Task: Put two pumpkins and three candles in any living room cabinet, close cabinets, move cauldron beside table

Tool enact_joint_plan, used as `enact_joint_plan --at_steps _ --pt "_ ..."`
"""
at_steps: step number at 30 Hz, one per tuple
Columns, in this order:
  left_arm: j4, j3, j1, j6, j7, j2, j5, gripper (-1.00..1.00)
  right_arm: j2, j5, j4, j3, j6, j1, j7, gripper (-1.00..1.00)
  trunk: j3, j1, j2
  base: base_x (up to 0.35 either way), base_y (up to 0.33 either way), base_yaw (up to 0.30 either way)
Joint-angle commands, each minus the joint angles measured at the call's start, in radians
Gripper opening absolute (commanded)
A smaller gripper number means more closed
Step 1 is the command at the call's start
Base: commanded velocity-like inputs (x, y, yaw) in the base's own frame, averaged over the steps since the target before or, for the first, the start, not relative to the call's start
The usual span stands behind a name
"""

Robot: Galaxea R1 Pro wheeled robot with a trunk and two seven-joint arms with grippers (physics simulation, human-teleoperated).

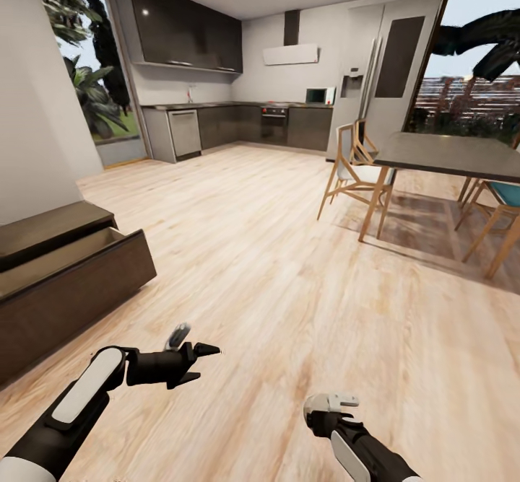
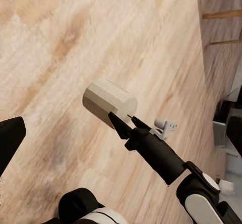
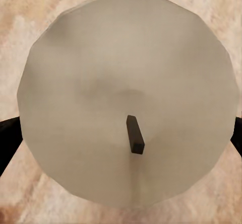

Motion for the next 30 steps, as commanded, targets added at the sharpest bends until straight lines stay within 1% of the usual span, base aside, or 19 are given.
enact_joint_plan --at_steps 1,4,12,16,19,25,30 --pt "-0.001 -0.001 -0.001 0.0 0.01 0.0 0.01 1.0 -0.001 -0.008 -0.002 0.006 0.004 0.0 -0.008 -1.0 0.003 -0.001 0.0 0.0 0.0 0.265" --pt "0.0 0.0 -0.001 0.0 0.01 0.001 0.008 1.0 -0.001 -0.008 -0.002 0.006 0.004 0.0 -0.008 -1.0 0.015 -0.002 0.001 0.0 0.0 0.28" --pt "0.0 0.002 -0.001 -0.001 0.011 0.013 0.008 1.0 -0.002 -0.007 -0.002 0.006 0.003 0.0 -0.008 -1.0 0.015 -0.002 0.001 0.0 0.0 0.29" --pt "0.0 0.002 -0.001 -0.001 0.01 0.026 0.002 1.0 -0.002 -0.007 -0.001 0.006 0.002 0.0 -0.008 -1.0 0.015 -0.002 0.001 0.049 -0.03 0.291" --pt "0.0 0.001 0.0 -0.002 0.01 0.039 -0.001 1.0 -0.002 -0.007 -0.001 0.006 0.0 0.0 -0.008 -1.0 0.015 -0.002 0.001 0.23 -0.109 0.291" --pt "0.0 0.002 0.001 -0.002 0.008 0.042 -0.001 1.0 -0.002 -0.007 -0.002 0.006 -0.002 0.0 -0.008 -1.0 0.015 -0.002 0.001 0.302 -0.07 0.286" --pt "0.0 0.002 0.001 -0.002 0.009 0.043 -0.001 1.0 -0.001 -0.007 -0.002 0.006 -0.001 0.0 -0.008 -1.0 0.015 -0.002 0.001 0.324 -0.007 0.086"
